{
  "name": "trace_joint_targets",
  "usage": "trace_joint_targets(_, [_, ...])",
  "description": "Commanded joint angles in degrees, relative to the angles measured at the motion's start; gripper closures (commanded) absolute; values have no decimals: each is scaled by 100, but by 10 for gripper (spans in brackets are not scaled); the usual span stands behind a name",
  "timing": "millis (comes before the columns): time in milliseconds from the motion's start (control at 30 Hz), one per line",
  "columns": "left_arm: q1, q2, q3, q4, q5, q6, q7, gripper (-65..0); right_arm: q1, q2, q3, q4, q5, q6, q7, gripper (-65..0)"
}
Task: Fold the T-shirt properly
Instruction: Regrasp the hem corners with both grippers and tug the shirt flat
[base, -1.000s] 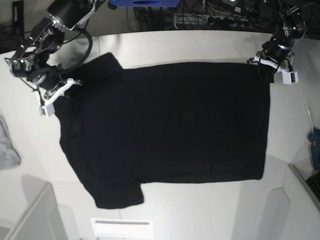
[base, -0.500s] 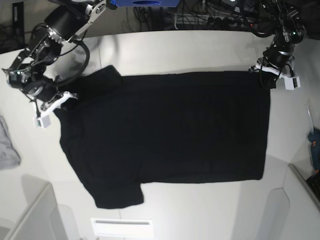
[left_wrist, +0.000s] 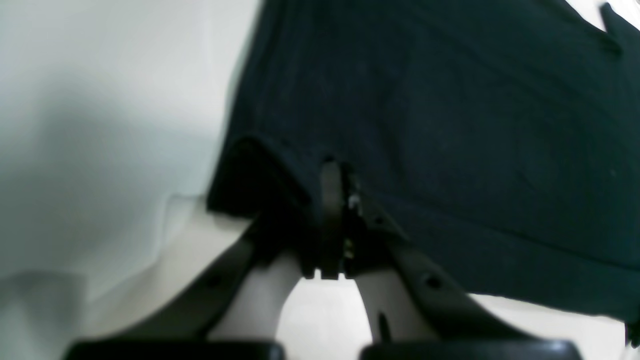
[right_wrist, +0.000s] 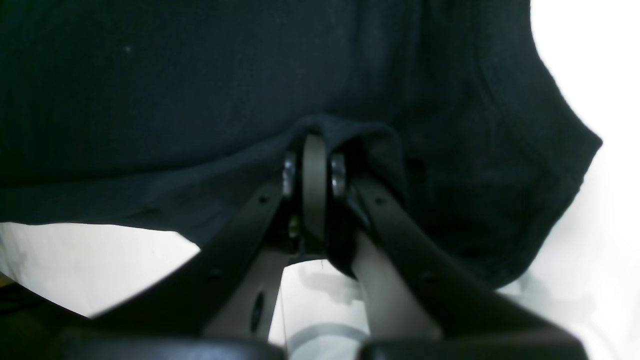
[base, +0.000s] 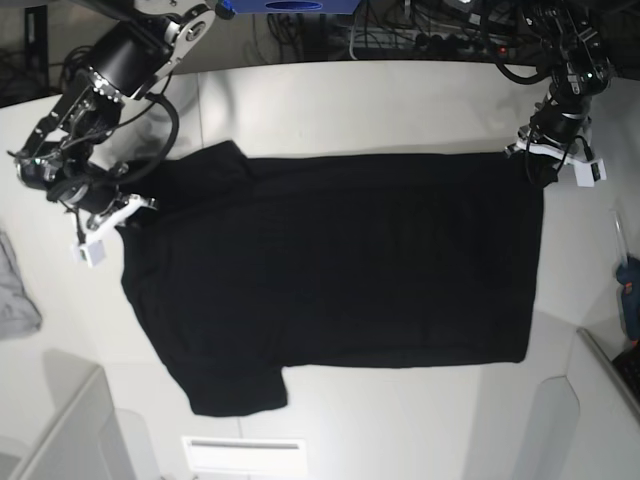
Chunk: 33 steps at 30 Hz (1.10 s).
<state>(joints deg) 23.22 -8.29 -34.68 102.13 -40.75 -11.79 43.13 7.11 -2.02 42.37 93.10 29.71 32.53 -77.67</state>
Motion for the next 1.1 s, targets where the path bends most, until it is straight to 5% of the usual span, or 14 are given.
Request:
trace_joint_targets(0, [-6,-72,-27,86,-79,-21,-116,0,154,66,-4,75,119,-5,88,0])
trace_joint_targets(500, [-630,43,-335,-90,-52,-12,614,0,550,66,-13,-119,127,-260,88,0])
trace_joint_targets(1067, [-973,7,-361,-573,-43,-3,632,0,673,66,-479,-761,127,-278,580,0])
